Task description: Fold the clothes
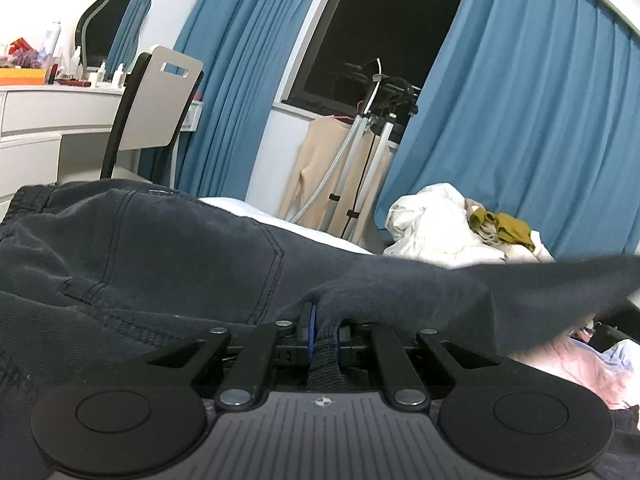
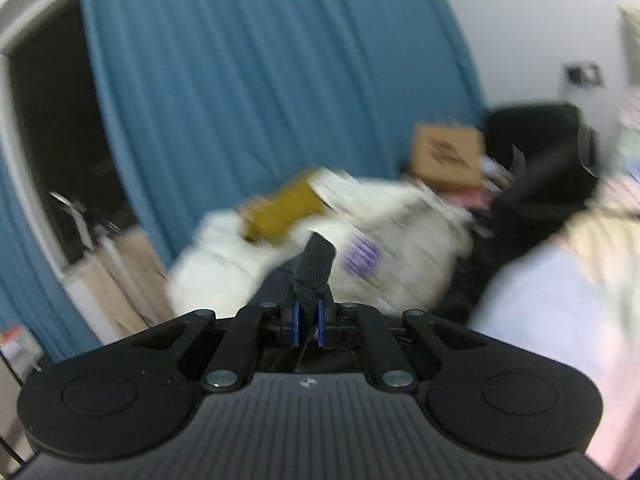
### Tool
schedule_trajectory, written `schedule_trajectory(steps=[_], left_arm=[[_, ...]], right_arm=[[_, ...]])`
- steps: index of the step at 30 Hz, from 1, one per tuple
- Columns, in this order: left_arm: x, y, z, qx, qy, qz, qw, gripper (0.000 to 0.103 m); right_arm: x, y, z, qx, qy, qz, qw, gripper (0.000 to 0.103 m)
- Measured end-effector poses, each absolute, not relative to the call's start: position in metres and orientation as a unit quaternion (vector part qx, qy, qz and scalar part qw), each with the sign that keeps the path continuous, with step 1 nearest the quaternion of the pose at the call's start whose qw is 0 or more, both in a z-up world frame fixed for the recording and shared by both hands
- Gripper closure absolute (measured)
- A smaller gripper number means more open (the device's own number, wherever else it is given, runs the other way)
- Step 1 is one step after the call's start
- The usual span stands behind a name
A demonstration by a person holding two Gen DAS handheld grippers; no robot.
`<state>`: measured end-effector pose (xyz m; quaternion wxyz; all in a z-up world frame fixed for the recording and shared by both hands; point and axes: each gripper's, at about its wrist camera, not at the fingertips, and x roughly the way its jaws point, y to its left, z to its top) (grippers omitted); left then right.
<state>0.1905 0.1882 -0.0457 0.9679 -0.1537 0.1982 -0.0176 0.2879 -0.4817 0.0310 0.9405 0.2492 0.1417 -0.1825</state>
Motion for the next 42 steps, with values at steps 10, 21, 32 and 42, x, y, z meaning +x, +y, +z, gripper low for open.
schedule_trajectory(steps=[10, 21, 32, 42], left_arm=[[0.188, 0.183, -0.054, -0.123, 0.248, -0.013, 0.961, 0.094], [0.161, 0.186, -0.04, -0.144, 0.271, -0.007, 0.952, 0.061], [0.084, 0.183, -0.002, -0.091, 0.279, 0.025, 0.956, 0.032], [0.036, 0.212, 0.009, -0.112, 0.308, 0.089, 0.94, 0.023]], right_arm=[[0.228, -0.514, -0.125, 0.324, 0.303, -0.241, 0.863, 0.087], [0.144, -0.458, -0.081, 0.281, 0.273, -0.232, 0.89, 0.081], [0.072, -0.428, -0.072, 0.244, 0.287, -0.21, 0.902, 0.081], [0.054, -0.426, -0.08, 0.241, 0.309, -0.183, 0.902, 0.076]])
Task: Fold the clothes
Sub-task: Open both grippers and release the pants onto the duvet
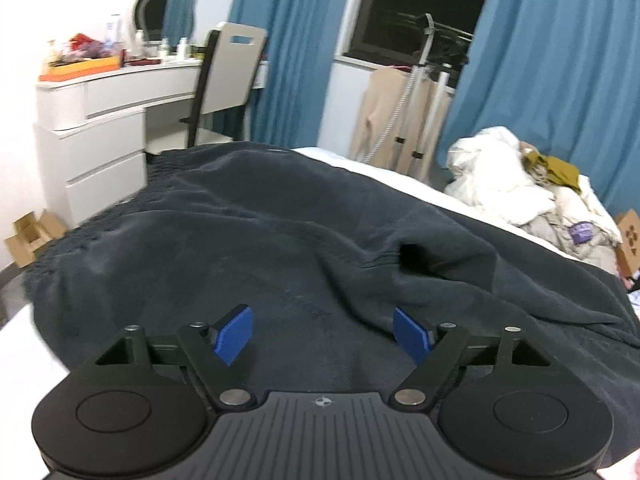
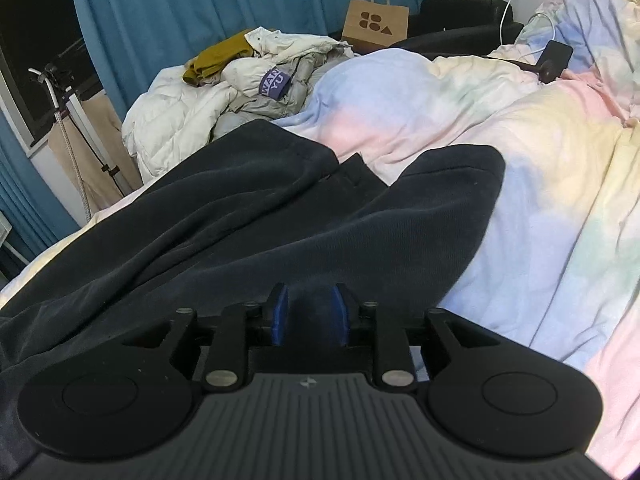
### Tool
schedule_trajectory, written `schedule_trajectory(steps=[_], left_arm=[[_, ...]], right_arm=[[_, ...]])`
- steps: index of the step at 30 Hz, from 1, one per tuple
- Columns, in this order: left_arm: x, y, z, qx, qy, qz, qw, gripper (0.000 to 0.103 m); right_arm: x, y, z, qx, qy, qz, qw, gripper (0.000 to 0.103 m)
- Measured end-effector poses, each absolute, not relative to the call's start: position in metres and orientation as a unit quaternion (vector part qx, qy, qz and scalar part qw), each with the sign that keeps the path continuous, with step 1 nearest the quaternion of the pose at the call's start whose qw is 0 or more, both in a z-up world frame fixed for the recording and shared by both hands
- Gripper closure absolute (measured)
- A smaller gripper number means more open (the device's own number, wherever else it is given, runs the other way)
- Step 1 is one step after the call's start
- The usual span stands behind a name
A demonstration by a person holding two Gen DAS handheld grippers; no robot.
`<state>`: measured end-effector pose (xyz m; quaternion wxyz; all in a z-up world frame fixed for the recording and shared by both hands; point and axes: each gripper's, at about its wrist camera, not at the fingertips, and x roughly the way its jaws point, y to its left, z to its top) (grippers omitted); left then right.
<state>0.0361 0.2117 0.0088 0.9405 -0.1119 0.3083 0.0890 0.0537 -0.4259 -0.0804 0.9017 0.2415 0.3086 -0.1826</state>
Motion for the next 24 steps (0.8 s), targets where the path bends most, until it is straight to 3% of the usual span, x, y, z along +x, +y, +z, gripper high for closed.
schedule_trajectory(steps=[11, 24], left_arm=[[0.011, 0.25, 0.028, -0.111, 0.315, 0.155, 0.93, 0.013], [0.004, 0.272, 0.012, -0.217, 0.332, 0.164, 0.903, 0.01]], right_arm=[[0.035, -0.448, -0.089, 0.307, 0.302, -0.175, 0.886, 0.076], [0.033, -0.452, -0.091, 0.309, 0.298, -0.194, 0.882, 0.076]])
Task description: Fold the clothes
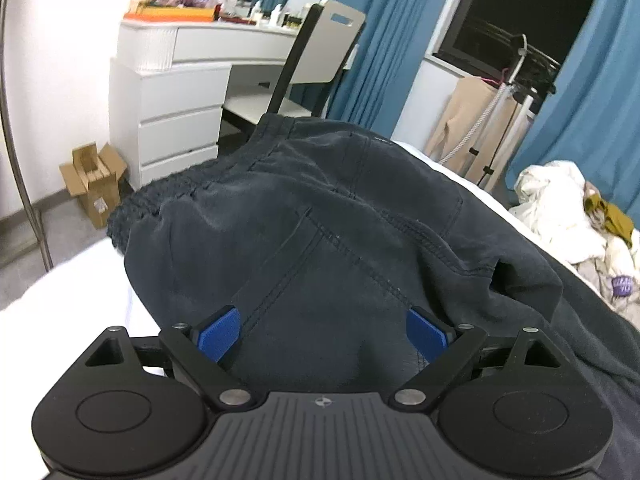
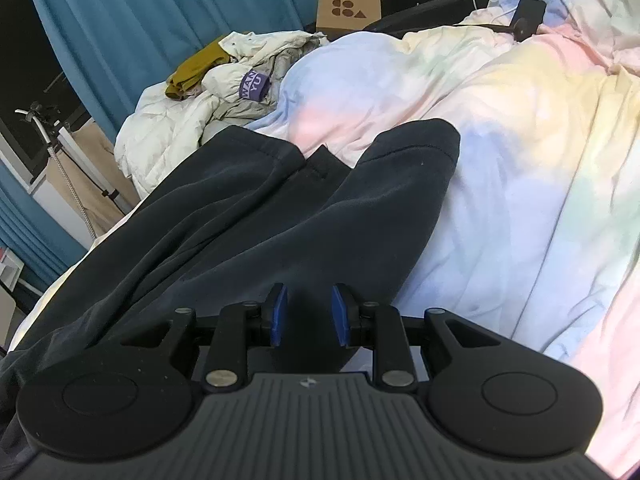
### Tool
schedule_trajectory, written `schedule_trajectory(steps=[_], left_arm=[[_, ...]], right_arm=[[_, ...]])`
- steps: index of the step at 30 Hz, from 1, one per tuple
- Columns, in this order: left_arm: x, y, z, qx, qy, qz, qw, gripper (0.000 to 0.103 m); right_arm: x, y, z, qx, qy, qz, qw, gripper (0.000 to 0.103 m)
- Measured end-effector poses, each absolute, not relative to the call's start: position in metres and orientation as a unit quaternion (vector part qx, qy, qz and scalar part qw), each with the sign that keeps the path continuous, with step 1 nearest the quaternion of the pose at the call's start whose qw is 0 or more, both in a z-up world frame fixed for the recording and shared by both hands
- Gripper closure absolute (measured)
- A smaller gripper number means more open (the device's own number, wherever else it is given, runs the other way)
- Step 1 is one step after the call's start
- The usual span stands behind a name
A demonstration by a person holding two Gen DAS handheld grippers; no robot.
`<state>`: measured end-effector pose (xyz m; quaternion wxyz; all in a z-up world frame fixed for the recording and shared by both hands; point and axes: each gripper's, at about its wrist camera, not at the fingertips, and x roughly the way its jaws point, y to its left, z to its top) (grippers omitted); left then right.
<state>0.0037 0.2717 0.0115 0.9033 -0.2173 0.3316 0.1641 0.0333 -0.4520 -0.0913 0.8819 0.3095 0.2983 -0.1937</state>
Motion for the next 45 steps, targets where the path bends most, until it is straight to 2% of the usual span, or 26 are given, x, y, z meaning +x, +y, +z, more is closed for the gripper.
schedule_trajectory(steps=[7, 9, 11, 12, 15, 18, 22, 25, 27, 28, 29, 33, 37, 45], left_arm=[[-0.001, 0.303, -0.007, -0.347, 0.332, 0.16, 0.862, 0.009], [-0.005, 0.317, -0.013, -0.39, 0.325, 0.167, 0.845, 0.009], [-0.01, 0.327, -0.018, -0.424, 0.315, 0.168, 0.832, 0.01], [-0.011, 0.333, -0.022, -0.445, 0.309, 0.164, 0.824, 0.01], [-0.01, 0.342, -0.035, -0.498, 0.308, 0.137, 0.799, 0.016], [-0.004, 0.347, -0.046, -0.533, 0.308, 0.113, 0.78, 0.026], [-0.001, 0.354, -0.054, -0.558, 0.299, 0.114, 0.765, 0.034], [-0.004, 0.359, -0.058, -0.577, 0.284, 0.121, 0.756, 0.042], [-0.007, 0.362, -0.061, -0.589, 0.276, 0.126, 0.749, 0.045], [-0.009, 0.363, -0.063, -0.595, 0.272, 0.128, 0.745, 0.047], [-0.013, 0.364, -0.062, -0.598, 0.266, 0.133, 0.744, 0.048], [-0.033, 0.367, -0.056, -0.606, 0.24, 0.153, 0.743, 0.044], [-0.056, 0.373, -0.042, -0.597, 0.219, 0.17, 0.752, 0.025], [-0.072, 0.366, -0.012, -0.531, 0.228, 0.225, 0.784, 0.022]], right_arm=[[0.019, -0.464, -0.086, 0.341, 0.249, -0.245, 0.873, 0.073], [0.009, -0.475, -0.087, 0.373, 0.226, -0.262, 0.861, 0.069], [0.0, -0.485, -0.089, 0.406, 0.204, -0.278, 0.846, 0.058], [-0.004, -0.491, -0.093, 0.426, 0.199, -0.28, 0.837, 0.057], [-0.008, -0.506, -0.109, 0.479, 0.196, -0.268, 0.813, 0.055], [-0.005, -0.512, -0.124, 0.517, 0.195, -0.247, 0.796, 0.054], [0.012, -0.509, -0.135, 0.521, 0.198, -0.23, 0.798, 0.053], [0.02, -0.507, -0.135, 0.507, 0.191, -0.235, 0.807, 0.062], [0.023, -0.505, -0.132, 0.497, 0.182, -0.238, 0.814, 0.082], [0.021, -0.502, -0.128, 0.491, 0.173, -0.237, 0.82, 0.096], [0.02, -0.5, -0.123, 0.484, 0.164, -0.236, 0.826, 0.1], [0.014, -0.485, -0.098, 0.43, 0.126, -0.234, 0.863, 0.1], [0.017, -0.477, -0.086, 0.404, 0.123, -0.23, 0.877, 0.1], [0.01, -0.484, -0.094, 0.437, 0.152, -0.247, 0.851, 0.1]])
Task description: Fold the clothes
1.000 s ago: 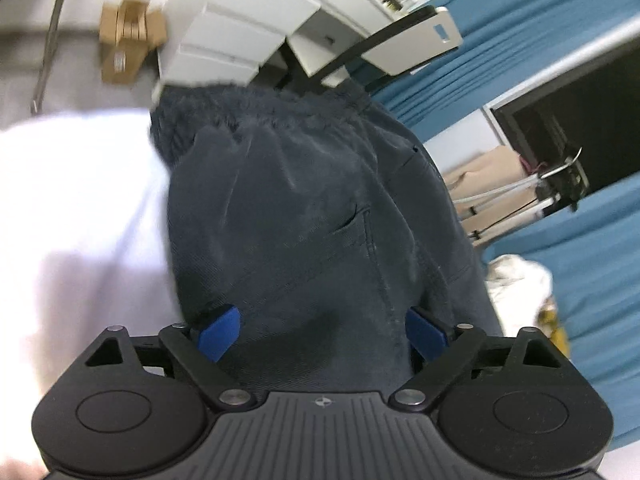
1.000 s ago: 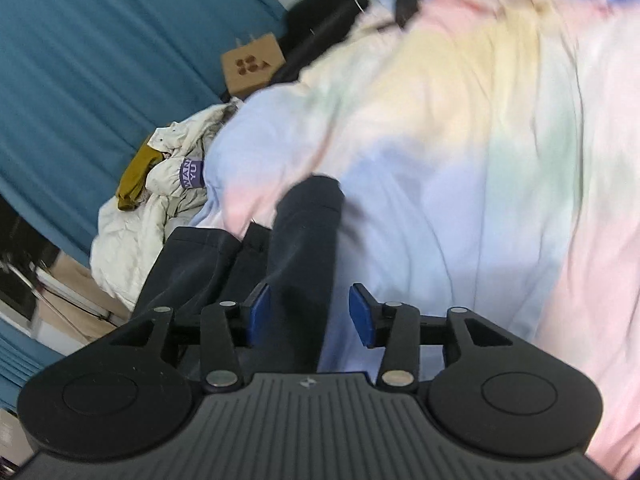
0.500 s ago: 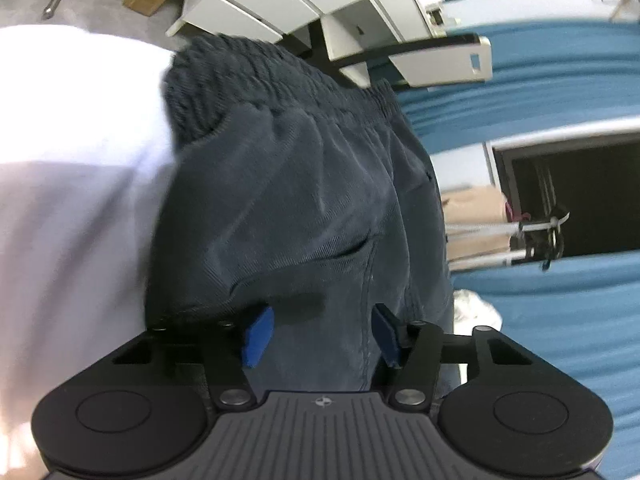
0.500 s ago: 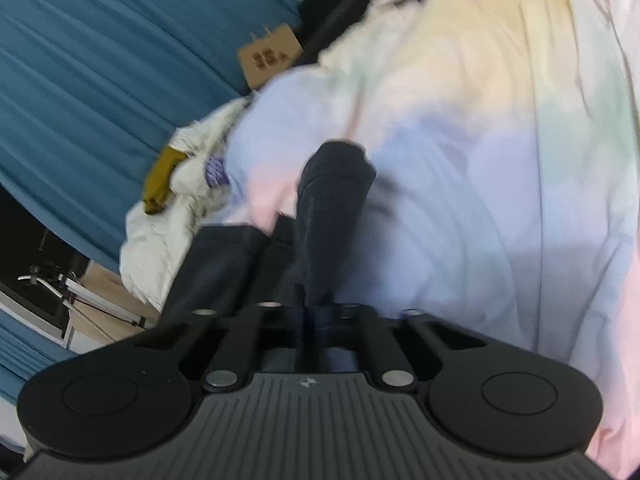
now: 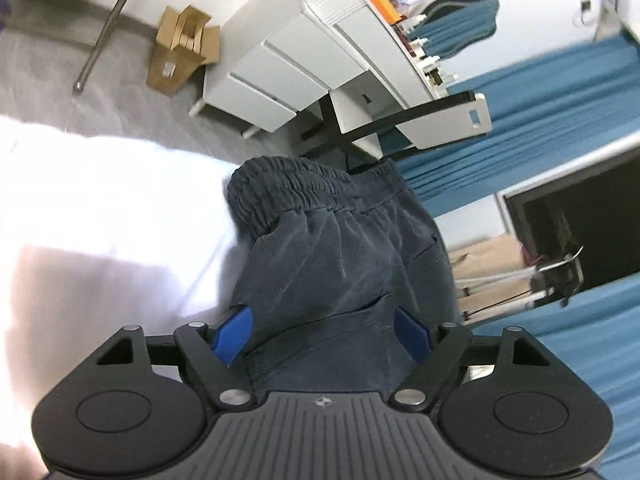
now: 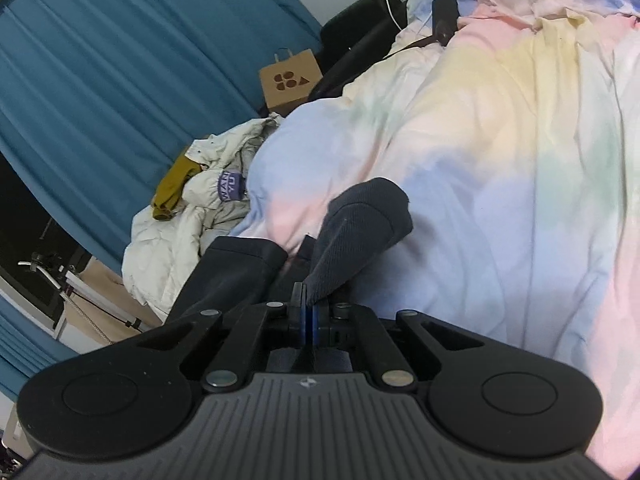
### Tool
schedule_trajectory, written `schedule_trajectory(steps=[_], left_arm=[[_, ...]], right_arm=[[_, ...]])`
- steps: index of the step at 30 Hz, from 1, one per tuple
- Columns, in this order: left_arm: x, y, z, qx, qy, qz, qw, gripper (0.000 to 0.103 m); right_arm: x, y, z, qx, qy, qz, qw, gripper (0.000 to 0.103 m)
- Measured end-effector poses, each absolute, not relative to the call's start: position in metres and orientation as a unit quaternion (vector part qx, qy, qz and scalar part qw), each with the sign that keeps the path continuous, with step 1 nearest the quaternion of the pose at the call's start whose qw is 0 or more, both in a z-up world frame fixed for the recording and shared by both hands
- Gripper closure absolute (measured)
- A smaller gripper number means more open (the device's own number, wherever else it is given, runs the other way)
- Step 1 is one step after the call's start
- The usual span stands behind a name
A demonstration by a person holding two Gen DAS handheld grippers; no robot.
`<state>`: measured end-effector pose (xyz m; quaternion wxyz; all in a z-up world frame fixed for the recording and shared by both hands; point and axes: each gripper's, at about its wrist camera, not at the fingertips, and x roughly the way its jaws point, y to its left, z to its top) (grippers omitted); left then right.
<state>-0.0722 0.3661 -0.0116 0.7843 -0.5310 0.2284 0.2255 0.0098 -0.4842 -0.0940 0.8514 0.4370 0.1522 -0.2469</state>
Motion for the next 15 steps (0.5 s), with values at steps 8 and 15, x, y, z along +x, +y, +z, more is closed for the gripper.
schedule_trajectory(steps=[8, 15], left_arm=[[-0.072, 0.364, -0.018, -0.532, 0.25, 0.251, 0.769, 0.029], [-0.078, 0.362, -0.013, -0.509, 0.237, 0.284, 0.778, 0.019]], right_arm=[[0.012, -0.478, -0.092, 0.423, 0.153, -0.257, 0.855, 0.099], [0.015, -0.48, -0.094, 0.421, 0.16, -0.267, 0.852, 0.099]])
